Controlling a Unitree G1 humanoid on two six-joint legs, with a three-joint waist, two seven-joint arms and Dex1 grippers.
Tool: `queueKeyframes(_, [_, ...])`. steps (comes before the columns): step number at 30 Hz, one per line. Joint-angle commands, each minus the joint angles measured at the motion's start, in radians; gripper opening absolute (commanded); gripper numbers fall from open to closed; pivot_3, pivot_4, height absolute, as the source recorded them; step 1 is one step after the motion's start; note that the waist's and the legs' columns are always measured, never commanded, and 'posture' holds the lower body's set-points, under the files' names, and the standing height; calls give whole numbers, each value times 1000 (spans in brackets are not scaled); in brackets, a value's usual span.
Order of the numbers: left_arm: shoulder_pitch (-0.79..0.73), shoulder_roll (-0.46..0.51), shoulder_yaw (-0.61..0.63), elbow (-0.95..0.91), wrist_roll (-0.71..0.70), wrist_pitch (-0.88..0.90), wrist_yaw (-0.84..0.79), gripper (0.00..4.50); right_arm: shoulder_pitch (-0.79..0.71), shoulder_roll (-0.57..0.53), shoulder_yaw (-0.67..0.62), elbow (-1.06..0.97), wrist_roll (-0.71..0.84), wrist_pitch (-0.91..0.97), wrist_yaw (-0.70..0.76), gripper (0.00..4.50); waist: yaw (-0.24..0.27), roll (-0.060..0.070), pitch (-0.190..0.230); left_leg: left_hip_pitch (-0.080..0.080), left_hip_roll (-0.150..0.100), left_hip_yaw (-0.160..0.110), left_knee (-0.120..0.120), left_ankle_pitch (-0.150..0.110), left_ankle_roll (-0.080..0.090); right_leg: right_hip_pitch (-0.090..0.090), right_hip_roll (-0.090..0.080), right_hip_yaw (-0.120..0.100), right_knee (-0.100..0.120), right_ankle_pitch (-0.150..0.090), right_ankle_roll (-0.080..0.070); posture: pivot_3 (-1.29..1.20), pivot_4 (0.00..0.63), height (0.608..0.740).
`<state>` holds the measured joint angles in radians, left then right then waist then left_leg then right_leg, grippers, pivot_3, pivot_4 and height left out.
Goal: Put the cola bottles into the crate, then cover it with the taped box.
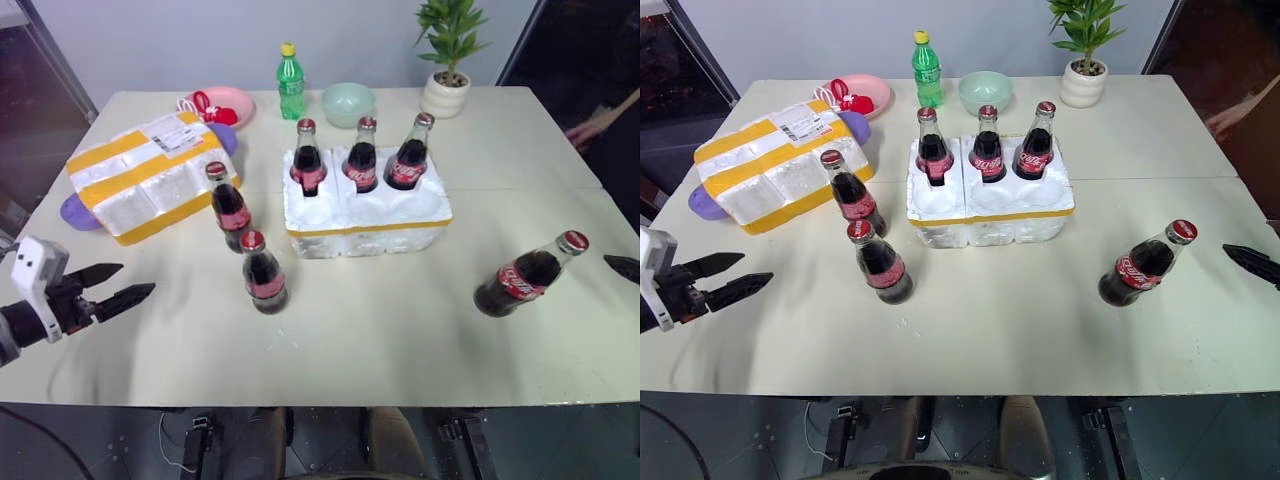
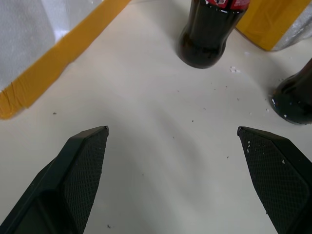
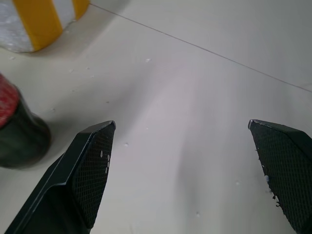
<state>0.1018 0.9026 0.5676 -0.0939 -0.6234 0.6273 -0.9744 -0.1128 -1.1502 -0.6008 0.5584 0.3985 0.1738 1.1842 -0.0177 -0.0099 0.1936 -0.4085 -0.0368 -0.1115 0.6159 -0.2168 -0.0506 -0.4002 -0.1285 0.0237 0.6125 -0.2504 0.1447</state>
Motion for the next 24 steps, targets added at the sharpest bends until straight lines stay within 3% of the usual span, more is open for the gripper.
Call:
queueKeyframes(1, [-21,6,10,-14,-4,-10,6,4429,-10,11,-13,-15,11,-13,-12,4500,0,0,0,0,0,0,0,0,0,0,0,0,0,0,0,0,150,739])
queueKeyframes(19, [-56,-6,-24,-4,-6,4,27,4429,-3,29,-25,-35,23,7,-34,4500,-1,0,0,1,0,0,0,0,0,1,0,0,1,0,0,0,150,739])
queueKeyframes(24, [-114,-23,-44,-12,-25,4,30,4429,-89,-19,4,-5,21,43,-24,4500,-1,0,0,1,0,0,1,0,-1,1,0,0,1,0,0,0,150,739])
